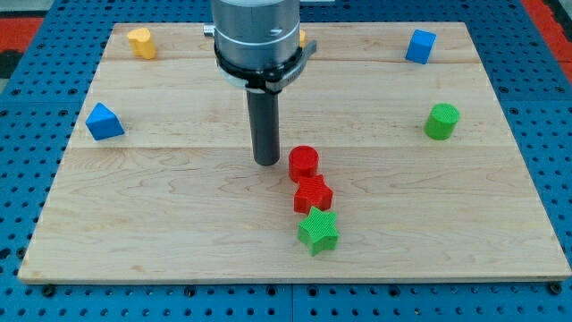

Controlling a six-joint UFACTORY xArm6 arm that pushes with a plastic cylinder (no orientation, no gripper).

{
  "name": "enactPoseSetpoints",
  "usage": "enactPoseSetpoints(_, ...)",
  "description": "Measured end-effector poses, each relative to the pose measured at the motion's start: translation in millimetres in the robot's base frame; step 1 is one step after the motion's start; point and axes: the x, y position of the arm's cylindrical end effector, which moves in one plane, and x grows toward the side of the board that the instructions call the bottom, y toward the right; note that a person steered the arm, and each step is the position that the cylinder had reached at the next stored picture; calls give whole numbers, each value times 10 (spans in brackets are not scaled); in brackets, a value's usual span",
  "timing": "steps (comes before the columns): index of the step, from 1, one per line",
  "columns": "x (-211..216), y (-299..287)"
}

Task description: Slide the red circle a bit down and left

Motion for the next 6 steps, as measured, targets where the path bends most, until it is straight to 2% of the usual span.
enactPoseSetpoints(1,-235,386)
enactPoseSetpoints(2,-159,597)
enactPoseSetpoints(5,-68,473)
enactPoseSetpoints(6,-68,795)
